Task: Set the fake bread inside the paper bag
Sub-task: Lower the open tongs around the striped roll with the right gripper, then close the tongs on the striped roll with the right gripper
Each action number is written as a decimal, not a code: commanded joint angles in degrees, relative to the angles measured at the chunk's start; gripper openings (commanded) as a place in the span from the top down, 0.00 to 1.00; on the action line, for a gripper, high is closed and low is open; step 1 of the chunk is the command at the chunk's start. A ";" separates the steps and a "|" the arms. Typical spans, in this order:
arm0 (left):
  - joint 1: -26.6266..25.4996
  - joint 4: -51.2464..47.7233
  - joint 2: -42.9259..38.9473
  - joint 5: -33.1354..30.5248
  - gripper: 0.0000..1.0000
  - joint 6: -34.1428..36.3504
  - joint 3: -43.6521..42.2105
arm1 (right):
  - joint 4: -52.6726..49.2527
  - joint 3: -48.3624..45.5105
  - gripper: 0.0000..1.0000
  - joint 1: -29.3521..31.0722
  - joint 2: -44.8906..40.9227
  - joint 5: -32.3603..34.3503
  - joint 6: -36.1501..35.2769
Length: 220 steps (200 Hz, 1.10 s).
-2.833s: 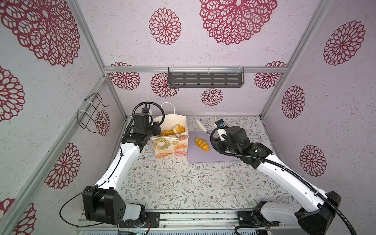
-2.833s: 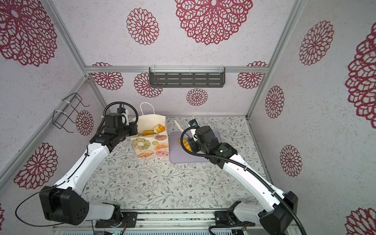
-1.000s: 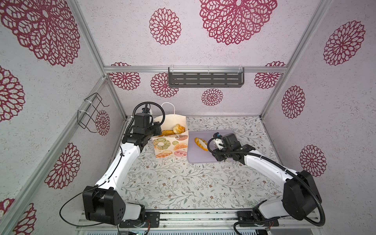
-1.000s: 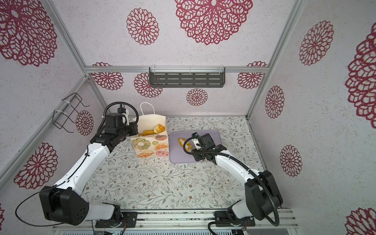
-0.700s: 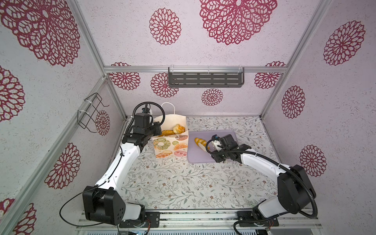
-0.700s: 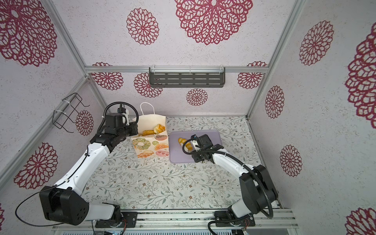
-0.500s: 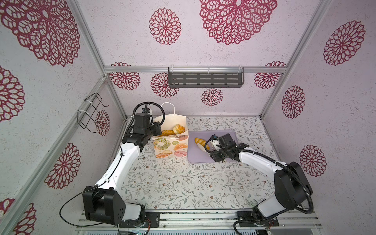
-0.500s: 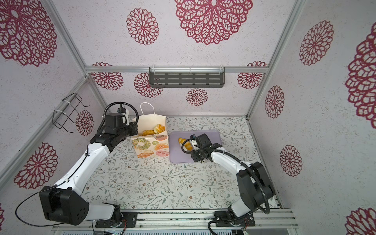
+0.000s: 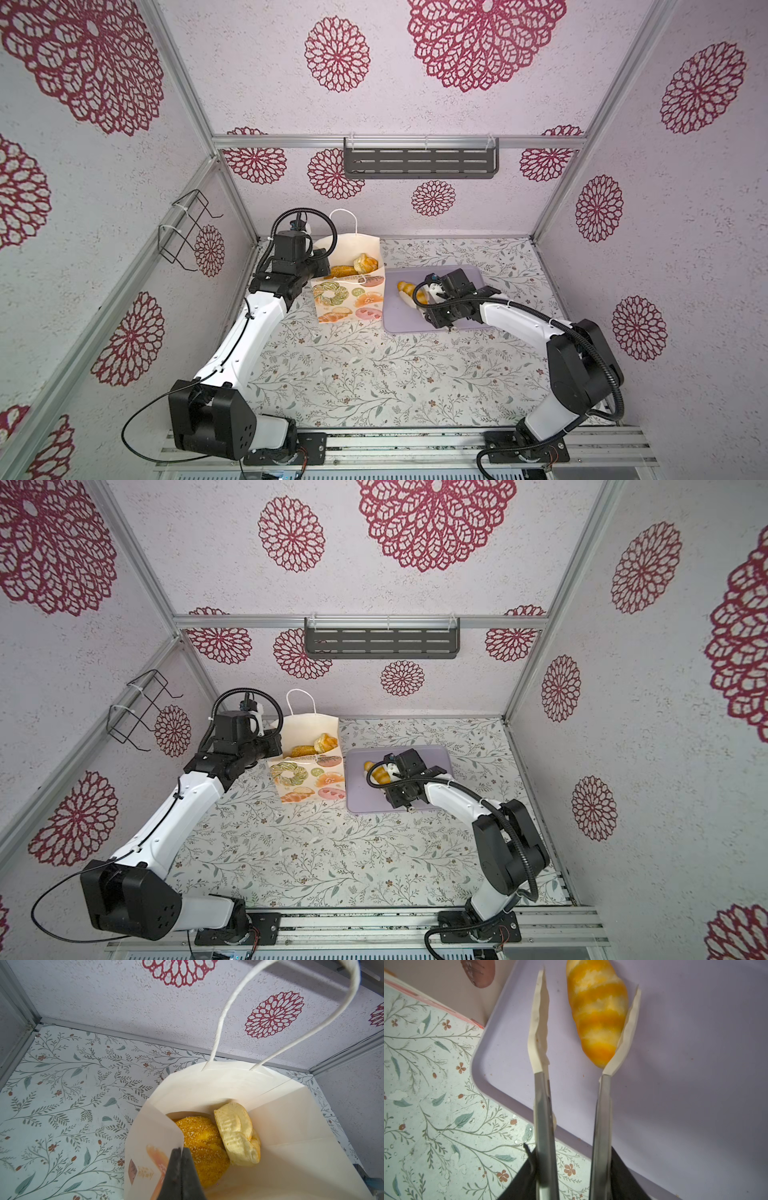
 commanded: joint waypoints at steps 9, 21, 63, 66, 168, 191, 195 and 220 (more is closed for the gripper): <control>-0.88 -0.01 -0.12 0.58 1.00 0.68 1.09 | -0.88 2.01 0.54 -0.31 0.06 -0.33 -0.31; -0.88 -0.02 -0.15 0.55 1.00 0.81 1.08 | -1.15 2.12 0.55 -0.31 0.35 0.06 -0.34; -0.83 -0.02 -0.20 0.41 1.00 0.82 1.03 | -1.51 2.27 0.56 -0.26 0.30 1.52 -0.09; -0.86 -0.01 -0.20 0.42 1.00 0.78 1.09 | -1.43 2.28 0.56 -0.30 0.22 1.62 -0.08; -0.88 -0.06 -0.14 0.33 1.00 0.82 1.10 | -3.51 4.53 0.54 -0.21 0.48 3.76 -1.35; -0.88 -0.01 -0.12 0.33 1.00 0.77 1.09 | -3.50 4.91 0.54 -0.21 1.40 3.07 -1.31; -0.88 -0.01 -0.16 0.29 1.00 0.77 1.10 | -3.43 4.97 0.54 -0.14 1.49 2.99 -1.28; -0.88 -0.02 -0.12 0.30 1.00 0.86 1.09 | -3.52 5.32 0.54 -0.10 2.12 2.56 -1.20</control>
